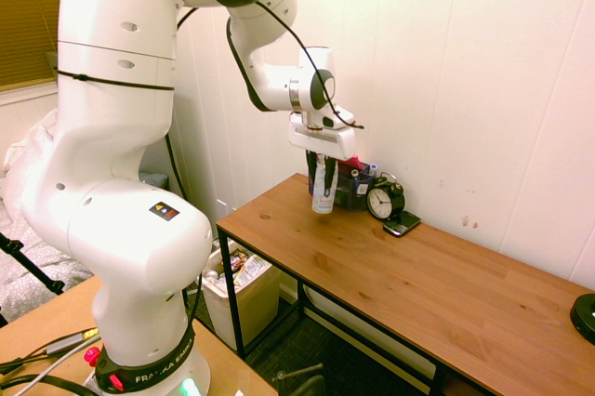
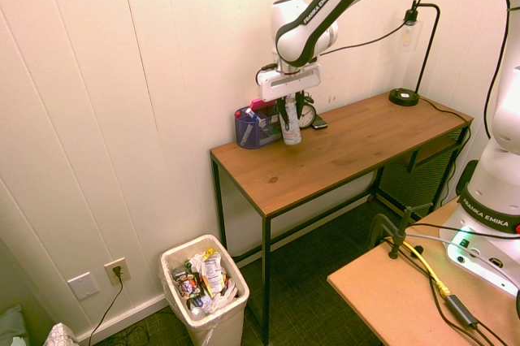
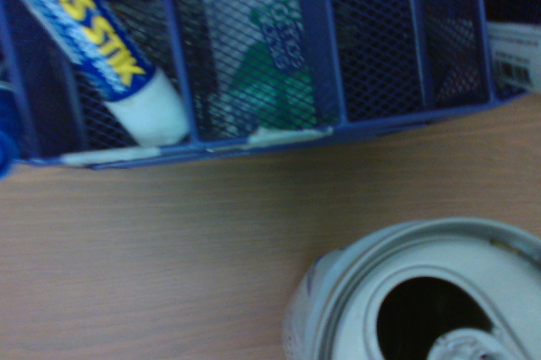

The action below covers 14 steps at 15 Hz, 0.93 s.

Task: Throw the can in the trash bin

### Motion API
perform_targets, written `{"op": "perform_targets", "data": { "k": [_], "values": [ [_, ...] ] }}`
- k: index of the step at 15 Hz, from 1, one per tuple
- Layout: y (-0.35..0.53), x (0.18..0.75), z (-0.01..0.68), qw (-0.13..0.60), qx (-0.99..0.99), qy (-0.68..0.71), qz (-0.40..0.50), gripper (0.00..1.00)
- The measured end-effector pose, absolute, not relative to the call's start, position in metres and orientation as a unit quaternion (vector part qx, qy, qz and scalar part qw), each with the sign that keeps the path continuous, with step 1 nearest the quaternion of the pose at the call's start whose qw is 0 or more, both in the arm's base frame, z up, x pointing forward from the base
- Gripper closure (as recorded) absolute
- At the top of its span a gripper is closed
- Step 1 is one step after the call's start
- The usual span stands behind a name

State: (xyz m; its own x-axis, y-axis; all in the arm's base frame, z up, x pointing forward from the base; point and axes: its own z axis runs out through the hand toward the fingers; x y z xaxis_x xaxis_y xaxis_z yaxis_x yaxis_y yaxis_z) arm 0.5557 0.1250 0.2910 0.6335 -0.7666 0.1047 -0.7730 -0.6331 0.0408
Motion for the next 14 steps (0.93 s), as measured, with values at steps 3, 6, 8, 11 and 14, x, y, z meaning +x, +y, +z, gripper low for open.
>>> {"op": "perform_targets", "data": {
  "k": [3, 6, 8, 11, 14],
  "values": [
    [0.193, 0.521, 0.337, 0.027, 0.924, -0.378, 0.054, 1.00],
    [0.312, 0.453, 0.366, 0.021, 0.949, -0.310, 0.058, 1.00],
    [0.383, 0.423, 0.363, 0.031, 0.958, -0.277, 0.064, 1.00],
    [0.427, 0.445, 0.313, 0.049, 0.959, -0.277, 0.038, 0.00],
    [0.445, 0.485, 0.269, 0.046, 0.956, -0.290, 0.010, 0.00]
  ]
}}
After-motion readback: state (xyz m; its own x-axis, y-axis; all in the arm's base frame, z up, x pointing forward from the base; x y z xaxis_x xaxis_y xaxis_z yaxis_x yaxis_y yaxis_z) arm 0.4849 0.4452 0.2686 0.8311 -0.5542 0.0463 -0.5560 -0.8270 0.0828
